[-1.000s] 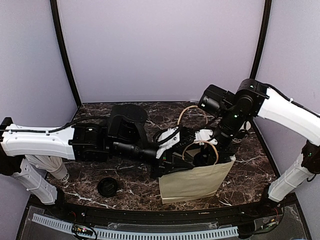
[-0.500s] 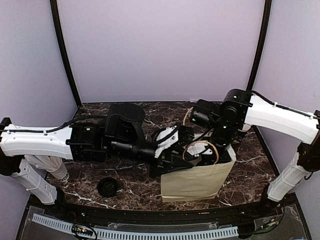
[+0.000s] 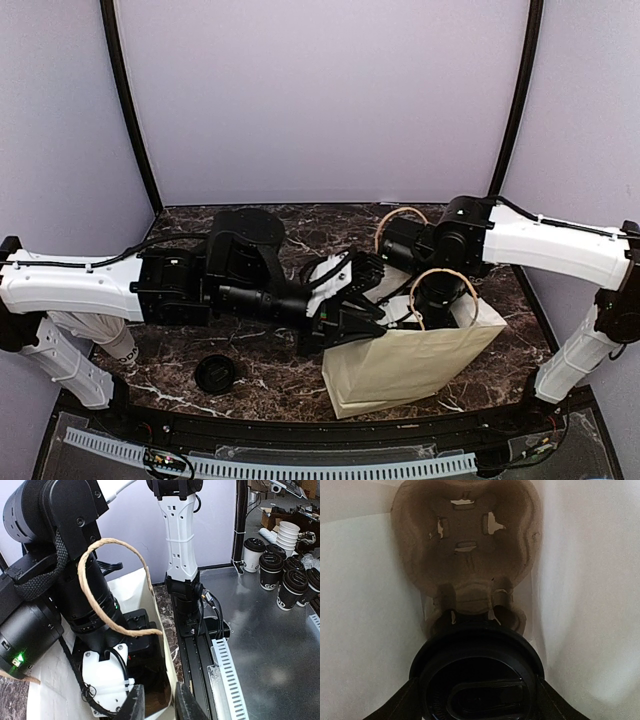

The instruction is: Pack the takeout coffee

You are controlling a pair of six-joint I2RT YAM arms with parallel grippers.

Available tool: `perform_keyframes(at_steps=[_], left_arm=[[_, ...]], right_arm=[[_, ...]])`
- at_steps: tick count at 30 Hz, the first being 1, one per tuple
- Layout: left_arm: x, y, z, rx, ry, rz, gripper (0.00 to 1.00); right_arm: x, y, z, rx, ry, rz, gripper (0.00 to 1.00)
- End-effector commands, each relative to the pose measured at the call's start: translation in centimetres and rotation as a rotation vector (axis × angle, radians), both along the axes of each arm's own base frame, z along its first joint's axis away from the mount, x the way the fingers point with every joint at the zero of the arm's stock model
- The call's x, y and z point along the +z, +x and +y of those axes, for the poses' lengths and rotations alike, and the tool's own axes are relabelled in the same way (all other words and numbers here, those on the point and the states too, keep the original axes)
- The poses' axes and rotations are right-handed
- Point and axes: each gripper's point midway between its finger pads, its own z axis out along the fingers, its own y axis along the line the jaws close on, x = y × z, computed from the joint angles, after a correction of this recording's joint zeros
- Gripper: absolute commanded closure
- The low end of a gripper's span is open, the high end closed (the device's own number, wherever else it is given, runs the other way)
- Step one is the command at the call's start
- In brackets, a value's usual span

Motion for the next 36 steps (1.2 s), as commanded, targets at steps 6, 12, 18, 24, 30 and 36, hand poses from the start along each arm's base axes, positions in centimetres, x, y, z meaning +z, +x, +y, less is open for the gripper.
perform_keyframes(at_steps=[6,12,18,24,30,36], left_arm=[[0.3,-0.5,0.7,-0.008,-0.011,0.003,0.76],[-0.5,-0.3,0.8,0.006,0.017,0.011,0.76],[-2.0,0.0,0.7,0.020,0.066,0.015,0.78],[-2.8,0.0,0.8,0.024,0.090,0.023,0.79],[-2.9,0.1,0.9,0.036,0.099,0.037,0.79],[-2.6,0.2,1.1,0.050,0.091,0.042,0.72]], right_arm=[[0.0,0.2,1.4,0.031,0.038,0.002,0.58],[2.7,0.1,3.0,0.044,0.118,0.007,0.60],[3.1,-0.4,3.3,0.059,0.140,0.008,0.60],[1.3,-0.8,2.9,0.070,0.118,0.029,0.61],[-1.5,-1.1,1.9,0.091,0.087,0.034,0.61],[-1.9,-1.3,1.9,0.097,0.099,0.033,0.61]])
